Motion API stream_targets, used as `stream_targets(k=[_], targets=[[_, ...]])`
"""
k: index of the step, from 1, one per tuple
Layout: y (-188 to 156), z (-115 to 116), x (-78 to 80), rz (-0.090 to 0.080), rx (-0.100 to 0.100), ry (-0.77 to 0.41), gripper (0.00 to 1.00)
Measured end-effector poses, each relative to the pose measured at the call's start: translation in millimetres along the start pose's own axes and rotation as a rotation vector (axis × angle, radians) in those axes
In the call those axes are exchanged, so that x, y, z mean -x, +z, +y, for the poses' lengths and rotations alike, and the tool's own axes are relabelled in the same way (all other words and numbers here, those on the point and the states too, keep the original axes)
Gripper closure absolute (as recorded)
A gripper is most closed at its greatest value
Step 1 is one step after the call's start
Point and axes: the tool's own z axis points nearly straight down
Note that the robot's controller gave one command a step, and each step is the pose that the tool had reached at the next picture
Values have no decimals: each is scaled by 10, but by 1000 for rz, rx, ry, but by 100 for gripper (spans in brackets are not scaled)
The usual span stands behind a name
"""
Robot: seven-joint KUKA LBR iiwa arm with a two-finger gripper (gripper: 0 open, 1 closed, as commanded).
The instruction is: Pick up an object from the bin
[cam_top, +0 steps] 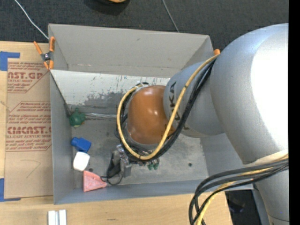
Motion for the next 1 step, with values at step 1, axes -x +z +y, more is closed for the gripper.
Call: stream_targets(k=[1], targets=[[-16,1,-4,1,0,1,100]])
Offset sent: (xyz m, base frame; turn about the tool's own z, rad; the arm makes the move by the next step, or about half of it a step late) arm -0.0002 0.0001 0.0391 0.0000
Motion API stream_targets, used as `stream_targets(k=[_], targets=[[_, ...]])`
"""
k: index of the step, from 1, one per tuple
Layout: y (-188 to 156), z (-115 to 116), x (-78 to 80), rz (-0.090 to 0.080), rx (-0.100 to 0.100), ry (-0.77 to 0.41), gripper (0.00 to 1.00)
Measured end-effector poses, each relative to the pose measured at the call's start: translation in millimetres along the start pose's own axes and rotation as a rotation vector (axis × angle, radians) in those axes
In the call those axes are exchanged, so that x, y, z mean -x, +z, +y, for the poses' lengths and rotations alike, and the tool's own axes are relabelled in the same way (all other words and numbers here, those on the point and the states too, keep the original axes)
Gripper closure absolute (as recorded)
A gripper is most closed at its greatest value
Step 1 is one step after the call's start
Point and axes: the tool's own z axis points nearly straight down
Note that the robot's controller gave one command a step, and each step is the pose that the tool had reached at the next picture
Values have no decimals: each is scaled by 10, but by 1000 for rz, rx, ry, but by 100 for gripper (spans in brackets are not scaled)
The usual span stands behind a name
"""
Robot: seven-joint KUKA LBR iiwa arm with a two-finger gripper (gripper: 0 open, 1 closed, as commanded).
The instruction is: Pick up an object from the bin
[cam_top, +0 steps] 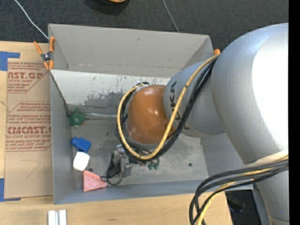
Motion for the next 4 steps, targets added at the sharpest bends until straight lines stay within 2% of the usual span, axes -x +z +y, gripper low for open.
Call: stream_targets(k=[2,4], targets=[[-252,5,-22,8,0,0,100],[-616,7,2,-2,-1,-1,100]])
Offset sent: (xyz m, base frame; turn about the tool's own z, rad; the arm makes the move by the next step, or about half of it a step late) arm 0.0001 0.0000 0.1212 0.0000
